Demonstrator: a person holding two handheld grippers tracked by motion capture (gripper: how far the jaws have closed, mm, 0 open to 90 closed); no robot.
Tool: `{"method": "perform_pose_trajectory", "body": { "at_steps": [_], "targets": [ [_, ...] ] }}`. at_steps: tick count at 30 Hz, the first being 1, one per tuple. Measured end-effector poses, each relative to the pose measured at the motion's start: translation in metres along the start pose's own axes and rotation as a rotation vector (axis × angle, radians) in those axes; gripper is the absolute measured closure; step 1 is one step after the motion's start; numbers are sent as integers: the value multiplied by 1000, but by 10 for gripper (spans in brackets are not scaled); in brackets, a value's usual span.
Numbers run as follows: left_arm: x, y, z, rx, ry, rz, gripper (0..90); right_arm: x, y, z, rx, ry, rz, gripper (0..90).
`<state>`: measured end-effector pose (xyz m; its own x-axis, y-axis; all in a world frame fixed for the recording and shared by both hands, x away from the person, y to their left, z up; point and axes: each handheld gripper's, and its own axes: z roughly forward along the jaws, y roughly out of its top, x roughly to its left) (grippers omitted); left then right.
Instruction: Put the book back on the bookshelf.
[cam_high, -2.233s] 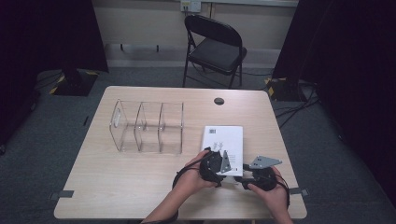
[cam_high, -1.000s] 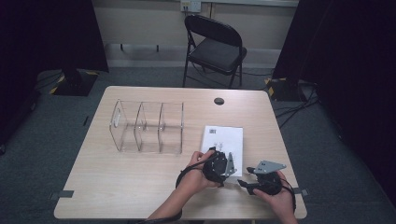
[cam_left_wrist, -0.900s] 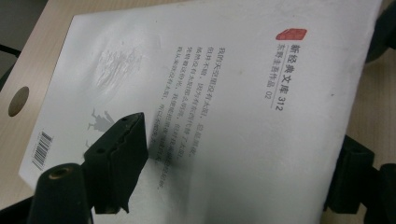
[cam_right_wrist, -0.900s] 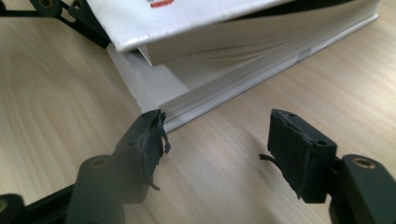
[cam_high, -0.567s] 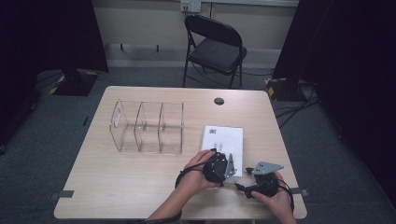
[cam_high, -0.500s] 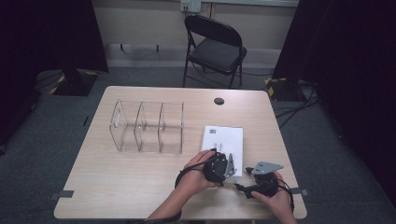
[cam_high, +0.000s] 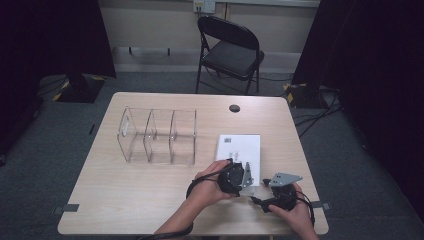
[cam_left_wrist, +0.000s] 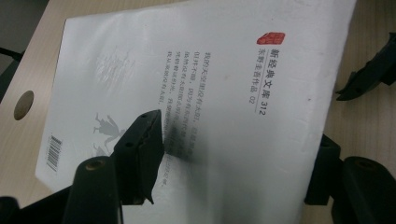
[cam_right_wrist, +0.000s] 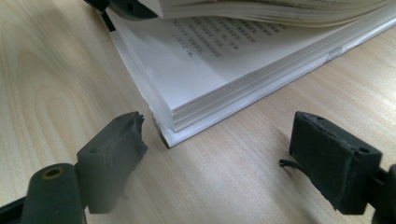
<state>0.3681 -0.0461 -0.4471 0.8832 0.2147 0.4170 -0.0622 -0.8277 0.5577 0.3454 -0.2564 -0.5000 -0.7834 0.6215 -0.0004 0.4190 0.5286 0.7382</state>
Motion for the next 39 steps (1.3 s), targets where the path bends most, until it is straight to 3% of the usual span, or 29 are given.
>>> {"method": "perform_pose_trajectory", "body": {
  "at_steps": [22,26,39],
  "targets": [
    [21,19,-14,37,-49,-49,414,0,1,0,2,3,-4,162],
    [26,24,-18,67,-64,-55,428,0,2,2,4,4,-6,158],
    [36,30,-25,74,-64,-77,462,3,6,7,11,-19,2,125]
  ]
}}
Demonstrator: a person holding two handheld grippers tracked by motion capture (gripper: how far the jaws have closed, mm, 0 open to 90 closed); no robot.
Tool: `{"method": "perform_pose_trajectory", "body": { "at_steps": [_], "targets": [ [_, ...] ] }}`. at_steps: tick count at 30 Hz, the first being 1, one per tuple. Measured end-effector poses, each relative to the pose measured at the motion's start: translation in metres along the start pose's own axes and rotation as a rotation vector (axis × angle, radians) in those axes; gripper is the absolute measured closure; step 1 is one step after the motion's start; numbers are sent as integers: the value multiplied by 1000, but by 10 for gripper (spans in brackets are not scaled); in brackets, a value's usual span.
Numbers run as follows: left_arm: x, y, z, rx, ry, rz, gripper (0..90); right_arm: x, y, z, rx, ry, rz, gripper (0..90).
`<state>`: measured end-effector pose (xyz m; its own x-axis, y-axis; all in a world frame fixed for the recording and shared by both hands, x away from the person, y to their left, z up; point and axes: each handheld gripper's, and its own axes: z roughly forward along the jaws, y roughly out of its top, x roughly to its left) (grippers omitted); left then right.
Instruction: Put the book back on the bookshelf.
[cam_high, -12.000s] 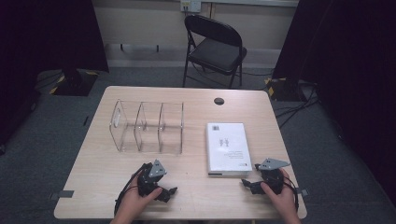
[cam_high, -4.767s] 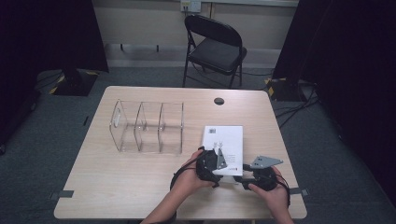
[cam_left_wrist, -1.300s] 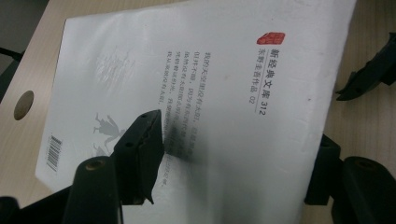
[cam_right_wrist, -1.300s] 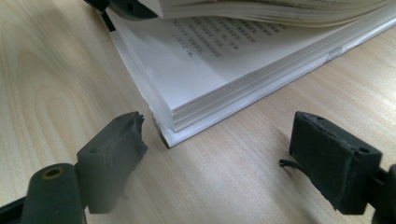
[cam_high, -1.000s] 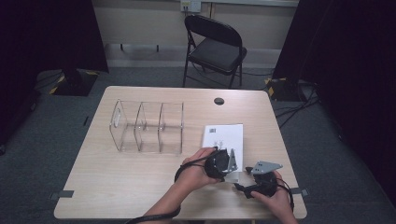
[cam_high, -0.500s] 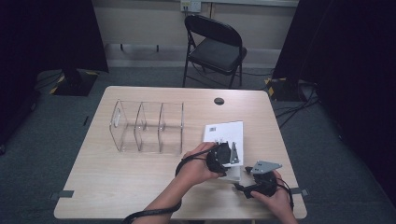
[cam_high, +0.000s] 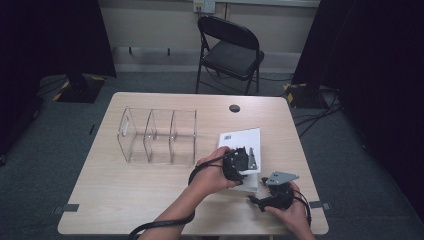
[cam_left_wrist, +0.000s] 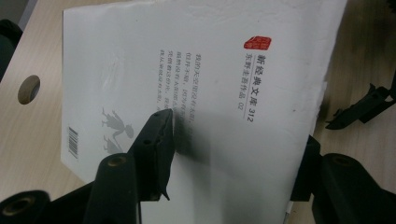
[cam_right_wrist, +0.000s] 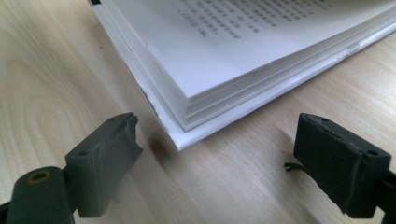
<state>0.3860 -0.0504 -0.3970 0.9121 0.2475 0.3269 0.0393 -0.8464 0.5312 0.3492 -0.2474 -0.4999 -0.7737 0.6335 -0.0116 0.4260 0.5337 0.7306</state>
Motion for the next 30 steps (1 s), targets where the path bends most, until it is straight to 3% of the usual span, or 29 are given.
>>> {"method": "perform_pose_trajectory", "body": {
  "at_steps": [15,30],
  "targets": [
    [5,5,-17,29,22,-35,531,0,4,3,-21,-8,-59,132],
    [-1,17,-31,39,0,-79,550,0,8,3,-21,-27,-103,187]
  ]
}}
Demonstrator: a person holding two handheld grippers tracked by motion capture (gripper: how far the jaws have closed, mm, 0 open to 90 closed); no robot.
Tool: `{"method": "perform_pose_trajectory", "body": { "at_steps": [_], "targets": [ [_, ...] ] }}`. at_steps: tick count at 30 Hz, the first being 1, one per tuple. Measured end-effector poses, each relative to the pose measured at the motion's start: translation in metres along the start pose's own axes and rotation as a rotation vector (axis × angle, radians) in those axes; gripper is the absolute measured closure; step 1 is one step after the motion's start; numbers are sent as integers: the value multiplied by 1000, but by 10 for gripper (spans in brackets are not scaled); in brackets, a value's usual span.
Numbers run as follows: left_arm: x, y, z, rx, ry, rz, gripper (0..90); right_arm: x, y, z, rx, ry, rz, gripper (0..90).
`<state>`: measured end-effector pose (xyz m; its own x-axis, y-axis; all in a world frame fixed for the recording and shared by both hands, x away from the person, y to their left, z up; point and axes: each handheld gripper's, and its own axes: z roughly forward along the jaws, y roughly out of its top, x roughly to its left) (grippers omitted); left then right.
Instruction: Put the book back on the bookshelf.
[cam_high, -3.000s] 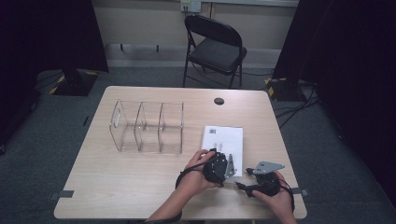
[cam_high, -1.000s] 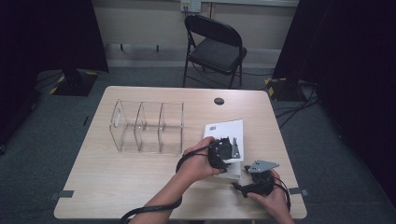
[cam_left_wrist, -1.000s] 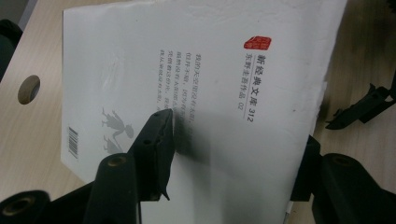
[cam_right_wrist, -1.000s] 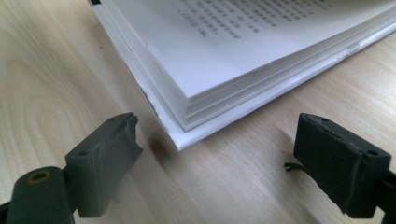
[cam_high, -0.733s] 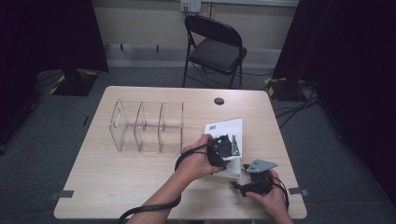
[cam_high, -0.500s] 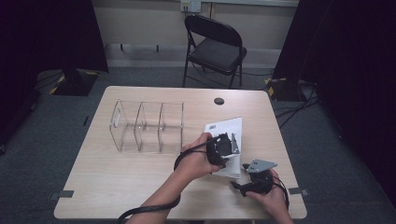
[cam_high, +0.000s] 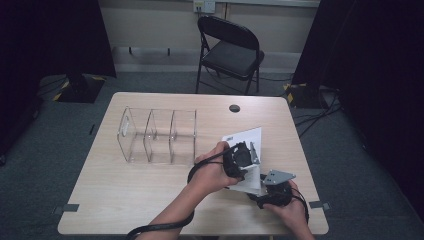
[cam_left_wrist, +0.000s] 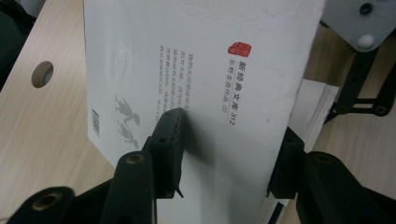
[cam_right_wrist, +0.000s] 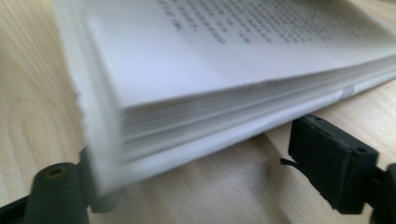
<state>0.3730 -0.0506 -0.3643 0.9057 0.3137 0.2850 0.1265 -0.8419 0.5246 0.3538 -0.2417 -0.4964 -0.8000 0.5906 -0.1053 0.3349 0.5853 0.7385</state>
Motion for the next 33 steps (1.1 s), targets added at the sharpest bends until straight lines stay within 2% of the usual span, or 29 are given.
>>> {"method": "perform_pose_trajectory", "body": {
  "at_steps": [1,3,4,7,9,14,17,23,25,29,31,33],
  "targets": [
    [-1,1,-1,7,3,-2,554,0,1,-1,8,4,0,186],
    [0,2,-3,13,8,10,560,2,2,-3,11,-15,-34,225],
    [1,2,-5,16,2,-6,561,1,2,-4,15,-19,-43,230],
    [5,3,-8,12,-6,-24,565,2,2,-6,5,-16,-28,231],
    [9,4,-10,19,-9,-30,568,2,2,-7,-1,-29,-35,231],
    [11,5,-12,22,-9,-35,577,3,-3,-10,17,-20,-33,231],
    [13,4,-13,25,-12,-29,578,2,-5,-11,19,-34,-43,234],
    [11,5,-12,28,-7,-31,577,-4,-4,-11,8,-96,-47,238],
    [9,5,-12,27,-7,-31,577,-5,0,-10,-14,-98,-44,238],
    [7,6,-11,30,-2,-28,576,-3,10,-10,-35,-112,-85,239],
    [7,6,-11,28,-2,-27,575,-1,13,-11,-29,-134,-138,242],
    [7,6,-11,30,-1,-25,575,0,15,-12,-27,-139,-167,256]
  ]
}}
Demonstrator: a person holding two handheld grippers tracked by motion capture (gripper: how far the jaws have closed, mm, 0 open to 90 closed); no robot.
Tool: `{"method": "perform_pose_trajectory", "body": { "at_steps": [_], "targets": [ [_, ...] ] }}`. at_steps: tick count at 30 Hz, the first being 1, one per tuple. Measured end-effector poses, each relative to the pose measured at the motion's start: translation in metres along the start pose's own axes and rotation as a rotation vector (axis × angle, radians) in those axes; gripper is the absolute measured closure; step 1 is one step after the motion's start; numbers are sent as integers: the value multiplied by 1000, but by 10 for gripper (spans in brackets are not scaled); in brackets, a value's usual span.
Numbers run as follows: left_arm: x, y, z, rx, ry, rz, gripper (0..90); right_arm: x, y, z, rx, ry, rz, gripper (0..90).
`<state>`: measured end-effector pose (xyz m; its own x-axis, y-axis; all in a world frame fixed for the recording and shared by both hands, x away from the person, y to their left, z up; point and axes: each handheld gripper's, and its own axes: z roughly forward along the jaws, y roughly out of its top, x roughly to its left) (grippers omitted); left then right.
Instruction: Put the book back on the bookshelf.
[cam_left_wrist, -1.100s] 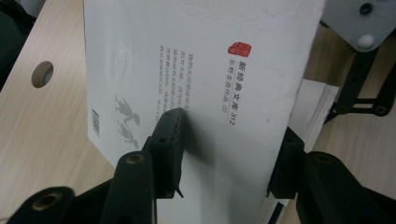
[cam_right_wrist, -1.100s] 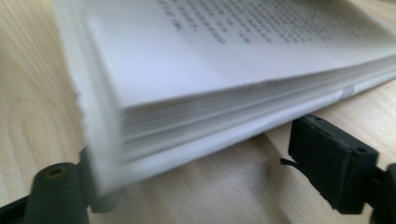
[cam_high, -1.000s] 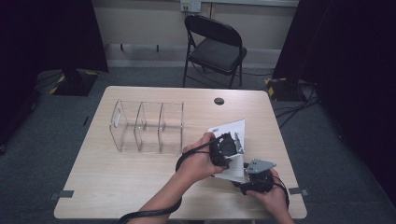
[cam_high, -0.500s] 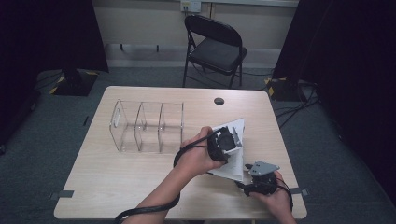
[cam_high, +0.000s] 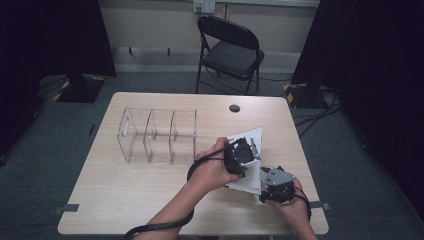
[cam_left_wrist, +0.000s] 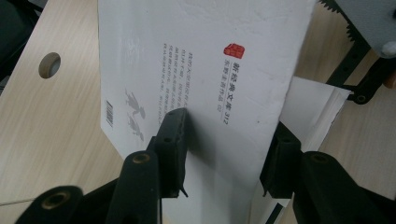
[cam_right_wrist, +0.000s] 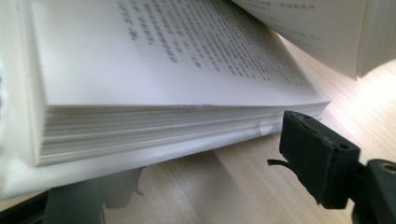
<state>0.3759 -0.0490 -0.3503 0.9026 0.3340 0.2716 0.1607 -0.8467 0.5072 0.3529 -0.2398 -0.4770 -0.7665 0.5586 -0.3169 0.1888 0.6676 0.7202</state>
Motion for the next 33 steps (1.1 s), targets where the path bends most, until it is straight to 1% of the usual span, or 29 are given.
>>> {"method": "perform_pose_trajectory", "body": {
  "at_steps": [2,5,6,7,9,11,12,13,15,16,17,18,19,20,21,22,23,24,25,26,28,29,30,31,32,33],
  "targets": [
    [-1,0,0,-3,4,1,576,1,2,-1,-3,-21,-37,270],
    [-1,2,0,2,9,11,577,3,7,-3,-19,-21,-112,296],
    [-1,2,-1,10,10,15,578,4,9,-4,-24,-12,-138,308],
    [-1,3,-1,12,5,18,578,5,10,-4,-25,-13,-157,308],
    [-1,4,-2,8,5,3,578,6,13,-4,-29,-6,-185,305],
    [-2,5,-2,14,9,17,578,7,15,-5,-37,-9,-192,309],
    [-3,6,-2,14,5,13,577,8,16,-6,-42,-8,-202,313],
    [-3,7,-2,19,7,22,576,9,17,-7,-51,-7,-226,335],
    [-4,7,-2,19,6,29,576,11,19,-9,-55,-14,-262,344],
    [-5,7,-2,19,10,33,574,11,20,-9,-63,-14,-269,370],
    [-5,7,-2,15,8,31,574,11,21,-10,-76,1,-265,407],
    [-5,8,-3,17,4,36,573,10,22,-12,-86,3,-276,440],
    [-5,8,-3,12,0,39,569,11,24,-14,-92,-3,-302,490],
    [-5,8,-3,6,2,41,561,11,26,-16,-89,-9,-310,539],
    [-5,7,-3,-8,-5,44,553,10,28,-18,-93,-11,-314,555],
    [-5,7,-3,-31,-30,39,532,8,31,-21,-97,-3,-294,564],
    [-4,6,-3,-48,-40,28,508,5,34,-23,-93,14,-279,574],
    [-3,5,-4,-70,-38,20,492,2,37,-25,-85,24,-271,584],
    [-2,3,-5,-100,-61,6,480,0,40,-27,-81,28,-261,591],
    [1,0,-7,-129,-91,-20,465,-2,42,-28,-77,34,-256,597],
    [7,-5,-16,-148,-121,-104,417,-7,45,-29,-71,45,-246,601],
    [11,-8,-20,-161,-123,-106,407,-8,46,-30,-70,52,-239,601],
    [14,-11,-24,-169,-112,-108,407,-10,47,-30,-68,60,-233,601],
    [15,-15,-28,-163,-106,-112,399,-12,48,-30,-65,61,-228,601],
    [17,-18,-31,-149,-114,-113,390,-14,49,-30,-61,72,-222,602],
    [17,-22,-32,-177,-117,-126,385,-16,50,-30,-60,77,-215,602]
  ]
}}
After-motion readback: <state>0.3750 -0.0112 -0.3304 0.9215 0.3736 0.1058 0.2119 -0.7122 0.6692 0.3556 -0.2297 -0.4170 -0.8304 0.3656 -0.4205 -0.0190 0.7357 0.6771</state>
